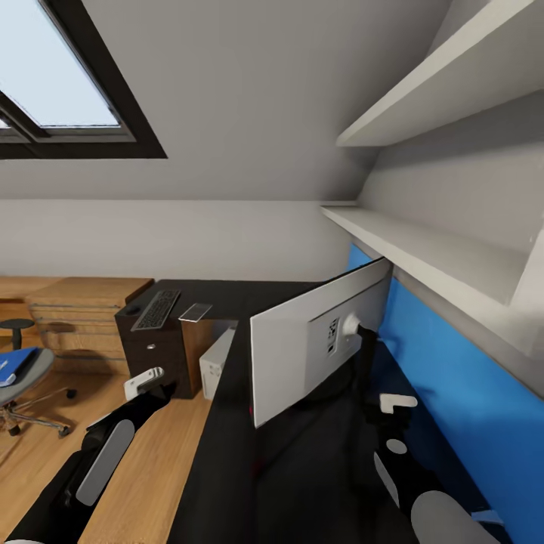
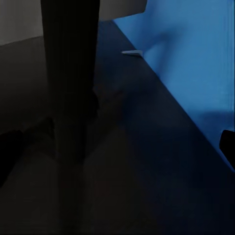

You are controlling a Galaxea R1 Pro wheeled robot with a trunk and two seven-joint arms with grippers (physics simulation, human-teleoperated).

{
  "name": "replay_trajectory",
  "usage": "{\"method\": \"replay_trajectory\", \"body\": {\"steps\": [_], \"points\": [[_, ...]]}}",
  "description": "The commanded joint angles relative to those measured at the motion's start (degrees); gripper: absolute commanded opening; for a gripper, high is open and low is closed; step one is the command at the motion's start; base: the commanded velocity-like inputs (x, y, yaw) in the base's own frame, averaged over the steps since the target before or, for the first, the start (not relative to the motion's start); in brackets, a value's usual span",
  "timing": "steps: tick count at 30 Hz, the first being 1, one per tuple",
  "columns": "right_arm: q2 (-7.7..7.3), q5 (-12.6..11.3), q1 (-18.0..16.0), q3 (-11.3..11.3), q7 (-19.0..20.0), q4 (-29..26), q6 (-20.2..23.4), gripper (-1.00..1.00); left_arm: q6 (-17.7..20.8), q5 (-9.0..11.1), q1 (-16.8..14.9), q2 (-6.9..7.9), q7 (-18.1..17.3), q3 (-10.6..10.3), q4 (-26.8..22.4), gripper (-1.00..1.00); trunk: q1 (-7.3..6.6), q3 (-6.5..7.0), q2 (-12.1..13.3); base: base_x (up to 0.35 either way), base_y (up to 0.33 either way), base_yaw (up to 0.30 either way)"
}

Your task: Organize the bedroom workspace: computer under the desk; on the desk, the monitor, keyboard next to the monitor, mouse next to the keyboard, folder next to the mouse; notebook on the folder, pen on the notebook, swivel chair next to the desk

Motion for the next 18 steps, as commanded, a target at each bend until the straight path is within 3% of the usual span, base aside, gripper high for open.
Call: {"method": "replay_trajectory", "body": {"steps": [1,8,18], "points": [[0.06,0.56,-0.06,-0.39,-0.08,0.05,-0.18,1.0,0.04,0.61,-0.04,0.07,0.56,-0.18,-0.09,1.0,-0.03,-0.08,-0.06,-0.33,0.042,0.0],[0.11,0.56,-0.06,-0.39,-0.08,0.05,-0.18,1.0,0.04,0.62,-0.04,0.07,0.57,-0.18,-0.09,1.0,-0.03,-0.08,-0.06,-0.32,0.107,0.0],[0.67,0.49,-0.06,-0.35,-0.09,-0.72,0.05,1.0,0.04,0.54,-0.04,0.07,0.58,-0.18,-0.09,1.0,-0.03,-0.08,-0.06,-0.252,0.23,0.0]]}}
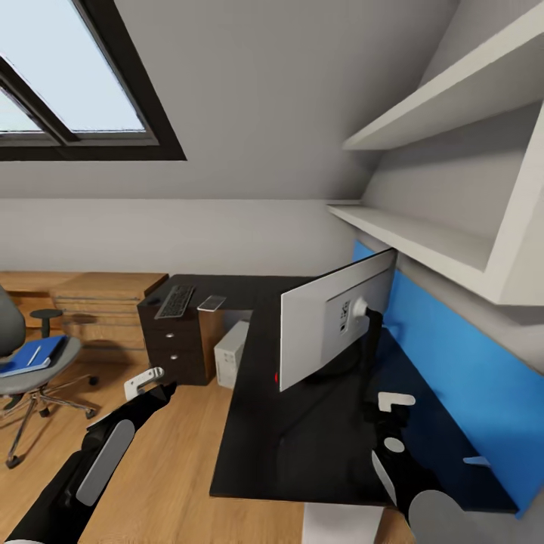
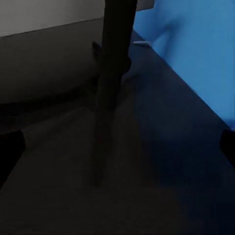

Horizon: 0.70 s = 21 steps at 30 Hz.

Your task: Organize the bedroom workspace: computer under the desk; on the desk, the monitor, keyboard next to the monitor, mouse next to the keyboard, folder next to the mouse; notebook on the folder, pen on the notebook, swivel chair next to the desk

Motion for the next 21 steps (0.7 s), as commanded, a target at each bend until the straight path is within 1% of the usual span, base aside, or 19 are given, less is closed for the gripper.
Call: {"method": "replay_trajectory", "body": {"steps": [1,4,7,8,11,12,14,15,16,18,19,21], "points": [[1.83,0.66,-0.03,-0.37,-0.12,-2.01,0.76,1.0,0.02,0.51,-0.04,0.08,0.56,-0.17,-0.07,1.0,-0.01,-0.08,-0.06,-0.214,0.265,0.0],[3.27,0.85,0.09,-0.4,-0.14,-5.07,2.96,1.0,0.02,0.43,-0.04,0.05,0.56,-0.17,-0.07,1.0,-0.01,-0.08,-0.06,-0.171,0.206,0.0],[4.61,0.89,0.37,-0.39,-0.15,-10.04,7.85,1.0,-0.03,0.38,-0.04,0.02,0.57,-0.22,-0.07,1.0,-0.01,-0.08,-0.06,-0.09,0.108,0.0],[5.42,0.81,0.96,-0.38,-0.11,-14.15,12.56,1.0,-0.04,0.36,-0.04,-0.01,0.57,-0.23,-0.05,1.0,-0.01,-0.08,-0.06,-0.046,0.055,0.0],[6.63,0.71,2.88,-0.24,-0.05,-20.72,20.19,1.0,-0.06,0.35,-0.04,-0.07,0.57,-0.28,-0.02,1.0,-0.01,-0.08,-0.06,-0.03,0.036,0.0],[7.41,0.65,4.46,0.02,-0.01,-24.85,24.57,1.0,-0.08,0.34,-0.04,-0.13,0.57,-0.3,0.0,1.0,-0.01,-0.08,-0.06,-0.015,0.018,0.0],[8.1,0.61,5.83,0.51,0.0,-28.63,27.86,1.0,-0.11,0.34,-0.04,-0.18,0.57,-0.32,0.0,1.0,-0.01,-0.08,-0.06,-0.011,0.013,0.0],[8.32,0.6,6.35,0.86,-0.02,-30.33,29.13,1.0,-0.14,0.33,-0.04,-0.2,0.57,-0.34,0.01,1.0,-0.01,-0.08,-0.06,-0.008,0.009,0.0],[8.32,0.53,7.11,1.79,-0.09,-33.25,31.21,1.0,-0.18,0.31,-0.04,-0.22,0.57,-0.36,0.01,1.0,-0.01,-0.08,-0.06,-0.005,0.006,0.0],[8.32,0.41,7.6,2.96,-0.21,-35.37,32.95,1.0,-0.22,0.29,-0.04,-0.24,0.57,-0.39,0.01,1.0,-0.01,-0.08,-0.06,-0.004,0.004,0.0],[8.32,0.33,7.91,4.38,-0.48,-36.81,34.44,1.0,-0.26,0.27,-0.04,-0.25,0.55,-0.41,0.0,1.0,-0.01,-0.08,-0.06,-0.002,0.002,0.0],[8.32,0.28,8.09,6.14,-1.17,-37.84,35.5,1.0,-0.29,0.26,-0.04,-0.28,0.56,-0.42,-0.03,1.0,-0.01,-0.08,-0.06,-0.001,0.002,0.0]]}}
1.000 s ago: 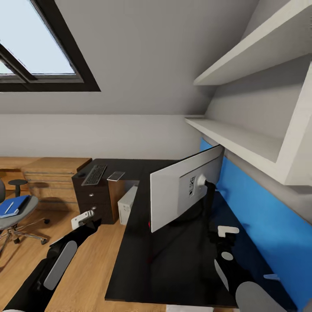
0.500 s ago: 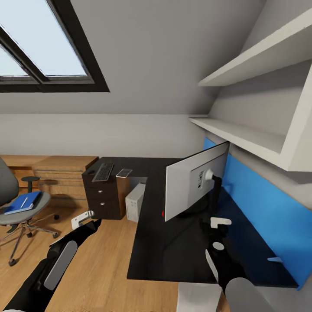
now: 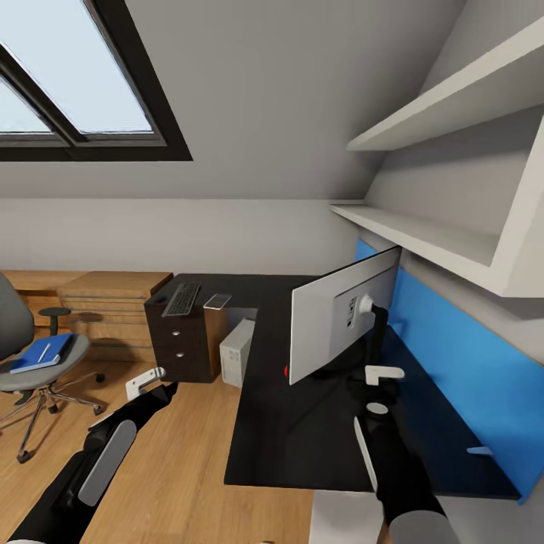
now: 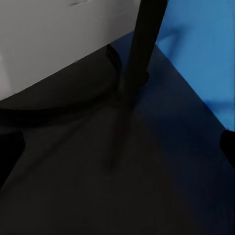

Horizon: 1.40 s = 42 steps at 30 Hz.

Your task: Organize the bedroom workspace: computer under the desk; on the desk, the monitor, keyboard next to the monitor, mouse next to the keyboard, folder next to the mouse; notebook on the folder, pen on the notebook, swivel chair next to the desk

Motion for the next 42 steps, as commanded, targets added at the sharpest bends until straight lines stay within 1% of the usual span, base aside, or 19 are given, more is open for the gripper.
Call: {"method": "replay_trajectory", "body": {"steps": [1,6,7,10,11,12,13,14,15,16,17,20,21,22,23,29,35,37,42], "points": [[0.05,0.54,0.02,0.97,-0.5,-0.48,0.82,1.0,0.03,0.6,-0.04,0.05,0.58,-0.17,-0.1,1.0,0.01,-0.08,-0.06,-0.001,0.001,0.0],[0.05,0.27,-0.02,6.59,-5.42,-1.54,1.82,1.0,0.01,0.54,-0.04,0.01,0.59,-0.31,-0.12,1.0,0.01,-0.08,-0.06,0.0,0.0,0.0],[0.05,-0.24,-0.28,8.58,-7.77,-1.74,1.97,1.0,0.0,0.53,-0.04,0.0,0.59,-0.36,-0.13,1.0,0.01,-0.08,-0.06,0.0,0.0,0.0],[0.05,-1.03,-0.62,11.6,-11.36,-2.33,1.97,1.0,0.0,0.51,-0.04,0.0,0.59,-0.41,-0.13,1.0,0.01,-0.08,-0.06,0.0,0.0,0.0],[0.05,-1.51,-0.75,13.7,-13.66,-3.22,1.86,1.0,-0.02,0.5,-0.04,-0.01,0.59,-0.42,-0.15,1.0,0.01,-0.08,-0.06,-0.016,0.02,0.0],[0.05,-1.83,-0.8,14.7,-14.58,-3.67,1.72,1.0,-0.01,0.5,-0.04,-0.01,0.57,-0.43,-0.16,1.0,0.01,-0.08,-0.06,-0.03,0.046,0.0],[0.05,-4.77,-0.91,18.91,-17.41,-4.95,-1.03,1.0,-0.02,0.5,-0.04,-0.01,0.58,-0.47,-0.2,1.0,0.01,-0.08,-0.06,-0.076,0.215,0.0],[0.05,-5.3,-0.89,19.76,-17.9,-5.05,-2.06,1.0,-0.02,0.5,-0.04,-0.01,0.58,-0.47,-0.21,1.0,0.01,-0.08,-0.06,-0.08,0.235,0.0],[0.05,-6.11,-0.84,21.56,-19.03,-5.11,-4.3,1.0,-0.01,0.49,-0.04,-0.01,0.58,-0.46,-0.21,1.0,0.01,-0.08,-0.06,-0.083,0.264,0.0],[0.05,-6.39,-0.8,22.44,-19.68,-5.02,-5.4,1.0,-0.01,0.49,-0.04,-0.01,0.59,-0.46,-0.21,1.0,0.01,-0.08,-0.06,-0.077,0.275,0.0],[0.05,-6.77,-0.68,24.14,-21.07,-4.66,-7.27,1.0,-0.01,0.49,-0.04,-0.01,0.57,-0.48,-0.22,1.0,0.01,-0.08,-0.06,-0.053,0.291,0.0],[0.05,-6.98,-0.15,26.66,-23.43,-4.1,-9.06,1.0,-0.01,0.51,-0.04,-0.01,0.58,-0.51,-0.22,1.0,0.01,-0.08,-0.06,-0.035,0.301,0.0],[0.05,-7.05,0.37,28.55,-25.13,-3.9,-9.74,1.0,-0.01,0.53,-0.04,-0.01,0.58,-0.52,-0.22,1.0,0.01,-0.08,-0.06,-0.017,0.31,0.0],[0.05,-7.08,0.61,29.51,-25.97,-3.83,-9.98,1.0,0.0,0.54,-0.04,-0.01,0.57,-0.53,-0.22,1.0,0.01,-0.08,-0.06,-0.014,0.312,0.0],[0.05,-7.22,1.08,31.92,-27.97,-3.64,-10.43,1.0,0.0,0.56,-0.04,-0.04,0.56,-0.58,-0.22,1.0,0.01,-0.08,-0.06,-0.007,0.316,0.0],[0.05,-7.46,1.46,34.21,-29.64,-2.99,-10.78,1.0,0.0,0.58,-0.04,-0.15,0.58,-0.66,-0.22,1.0,0.01,-0.08,-0.06,0.025,0.315,0.0],[0.05,-7.42,1.55,34.62,-30.07,-2.29,-12.53,1.0,0.0,0.56,-0.04,-0.48,0.59,-0.71,-0.22,1.0,0.01,-0.08,-0.06,0.215,0.23,0.0],[0.05,-7.3,1.56,34.65,-30.16,-1.73,-13.92,1.0,0.0,0.57,-0.04,-0.53,0.59,-0.71,-0.22,1.0,0.01,-0.08,-0.06,0.298,0.099,0.0],[0.05,-7.27,1.56,34.45,-30.26,-0.27,-15.26,1.0,0.0,0.57,-0.04,-0.6,0.59,-0.72,-0.22,1.0,0.01,-0.08,-0.06,0.317,0.041,0.0]]}}
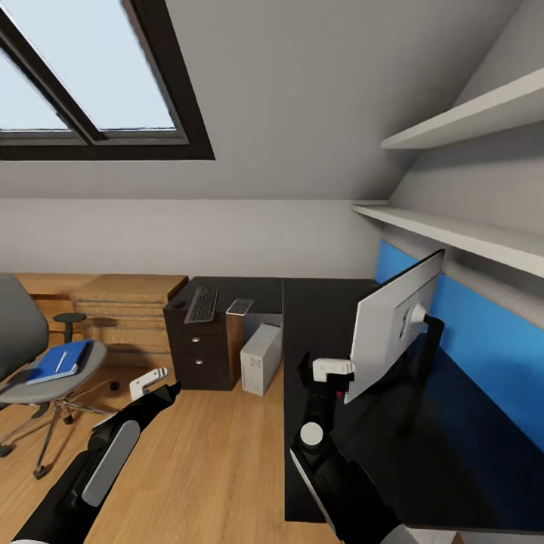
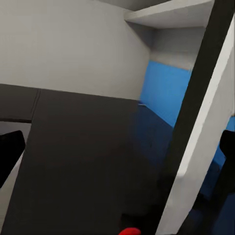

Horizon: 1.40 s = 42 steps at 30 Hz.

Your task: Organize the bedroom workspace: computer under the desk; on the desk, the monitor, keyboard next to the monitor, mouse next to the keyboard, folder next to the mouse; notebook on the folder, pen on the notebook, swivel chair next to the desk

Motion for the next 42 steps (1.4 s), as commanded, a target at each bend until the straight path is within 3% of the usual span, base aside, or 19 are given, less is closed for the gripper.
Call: {"method": "replay_trajectory", "body": {"steps": [1,5,6,7,9,18,26,35,40,42], "points": [[0.0,0.41,-0.05,-0.1,-0.29,0.97,0.16,1.0,0.06,0.6,-0.04,0.06,0.57,-0.17,-0.06,1.0,0.04,-0.08,-0.05,0.267,0.016,0.0],[0.0,0.41,-0.13,-1.67,-0.22,2.8,-0.22,1.0,0.15,0.66,-0.04,0.04,0.58,-0.17,0.01,1.0,0.04,-0.08,-0.05,0.161,0.01,0.0],[0.0,0.37,-0.27,-4.21,-0.14,4.33,-0.39,1.0,0.18,0.68,-0.04,0.01,0.58,-0.17,0.05,1.0,0.04,-0.08,-0.05,0.057,0.003,0.0],[0.0,0.37,-0.47,-8.56,-0.03,6.24,-0.94,1.0,0.2,0.69,-0.04,-0.03,0.58,-0.33,0.16,1.0,0.04,-0.08,-0.05,0.019,0.001,0.0],[0.0,0.39,-0.54,-9.82,0.0,6.71,-1.36,1.0,0.21,0.7,-0.04,-0.04,0.58,-0.38,0.21,1.0,0.04,-0.08,-0.05,0.012,0.001,0.0],[0.0,0.48,-0.59,-11.19,0.03,7.19,-2.06,1.0,0.14,0.7,-0.04,-1.12,0.57,-0.47,0.35,1.0,0.04,-0.08,-0.05,0.003,0.0,0.0],[0.0,0.42,-0.63,-11.55,-0.03,7.19,-2.08,1.0,0.11,0.7,-0.04,-1.33,0.5,-0.52,0.35,1.0,0.04,-0.08,-0.05,0.0,0.0,0.0],[0.0,0.4,-0.91,-13.41,0.02,7.24,-2.08,1.0,0.05,0.7,-0.04,-1.37,0.49,-0.52,0.35,1.0,0.04,-0.08,-0.05,0.0,0.0,0.0],[-1.12,-0.18,-1.73,-14.04,0.19,7.8,-2.07,1.0,0.04,0.68,-0.04,-1.37,0.49,-0.52,0.35,1.0,0.04,-0.08,-0.05,0.0,0.0,0.0],[-1.75,-1.45,-2.98,-14.26,0.53,9.75,-2.18,1.0,0.04,0.69,-0.04,-1.37,0.49,-0.52,0.35,1.0,0.04,-0.08,-0.05,0.0,0.0,0.0]]}}
